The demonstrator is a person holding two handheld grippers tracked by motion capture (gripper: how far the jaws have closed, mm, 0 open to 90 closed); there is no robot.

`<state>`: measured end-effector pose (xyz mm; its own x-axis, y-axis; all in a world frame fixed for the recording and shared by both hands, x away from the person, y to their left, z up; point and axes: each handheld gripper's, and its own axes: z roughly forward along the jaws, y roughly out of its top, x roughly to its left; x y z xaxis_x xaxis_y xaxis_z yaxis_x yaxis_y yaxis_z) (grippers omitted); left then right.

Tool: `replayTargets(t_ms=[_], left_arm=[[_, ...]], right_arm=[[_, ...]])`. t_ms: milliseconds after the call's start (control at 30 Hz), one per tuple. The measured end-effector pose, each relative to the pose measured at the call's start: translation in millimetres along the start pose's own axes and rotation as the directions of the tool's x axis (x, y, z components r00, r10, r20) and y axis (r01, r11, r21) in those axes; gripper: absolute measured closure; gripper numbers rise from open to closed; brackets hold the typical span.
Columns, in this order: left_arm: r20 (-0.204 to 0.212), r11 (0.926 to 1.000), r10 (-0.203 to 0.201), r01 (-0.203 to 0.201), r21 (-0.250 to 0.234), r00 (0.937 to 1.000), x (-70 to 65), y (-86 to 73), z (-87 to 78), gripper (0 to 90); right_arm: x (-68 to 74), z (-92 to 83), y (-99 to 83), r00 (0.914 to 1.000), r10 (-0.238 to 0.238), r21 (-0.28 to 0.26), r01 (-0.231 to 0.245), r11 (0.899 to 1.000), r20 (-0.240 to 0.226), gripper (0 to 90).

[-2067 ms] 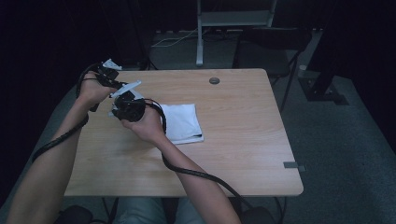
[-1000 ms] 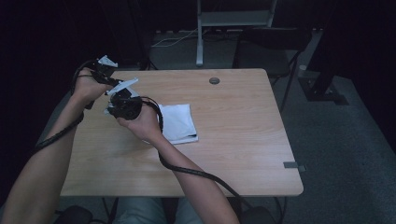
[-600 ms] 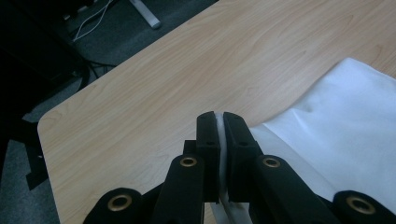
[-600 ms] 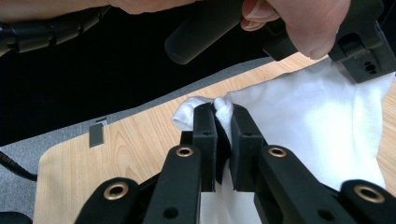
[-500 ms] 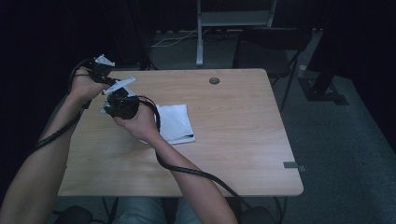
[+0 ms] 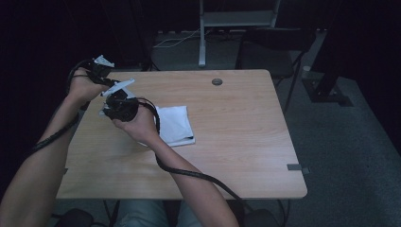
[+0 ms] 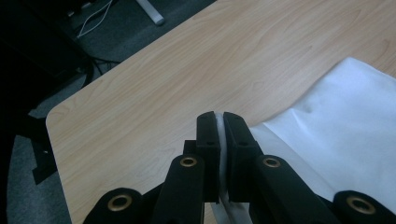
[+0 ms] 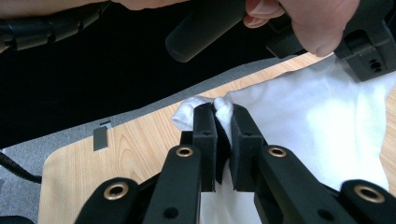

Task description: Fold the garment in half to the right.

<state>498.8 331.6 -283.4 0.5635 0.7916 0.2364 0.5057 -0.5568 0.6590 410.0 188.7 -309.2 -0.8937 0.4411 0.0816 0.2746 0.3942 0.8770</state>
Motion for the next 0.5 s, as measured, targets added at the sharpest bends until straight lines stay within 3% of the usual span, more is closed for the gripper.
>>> replayTargets(t_ms=[267, 500], left_arm=[[-0.005, 0.9998, 0.018, -0.018, 0.011, 0.9998, -8.8, 5.6, 5.6, 86.3], [-0.009, 0.9968, 0.073, -0.073, 0.032, 0.9973, -23.8, 13.1, 13.1, 86.3]], right_arm=[[-4.4, -5.8, -6.0, 0.9999, 0.014, -0.002, -0.014, 1.0, 0.002, 82.7], [-10.9, -12.7, -15.5, 0.9997, 0.026, -0.006, -0.026, 1.0, 0.003, 82.7]])
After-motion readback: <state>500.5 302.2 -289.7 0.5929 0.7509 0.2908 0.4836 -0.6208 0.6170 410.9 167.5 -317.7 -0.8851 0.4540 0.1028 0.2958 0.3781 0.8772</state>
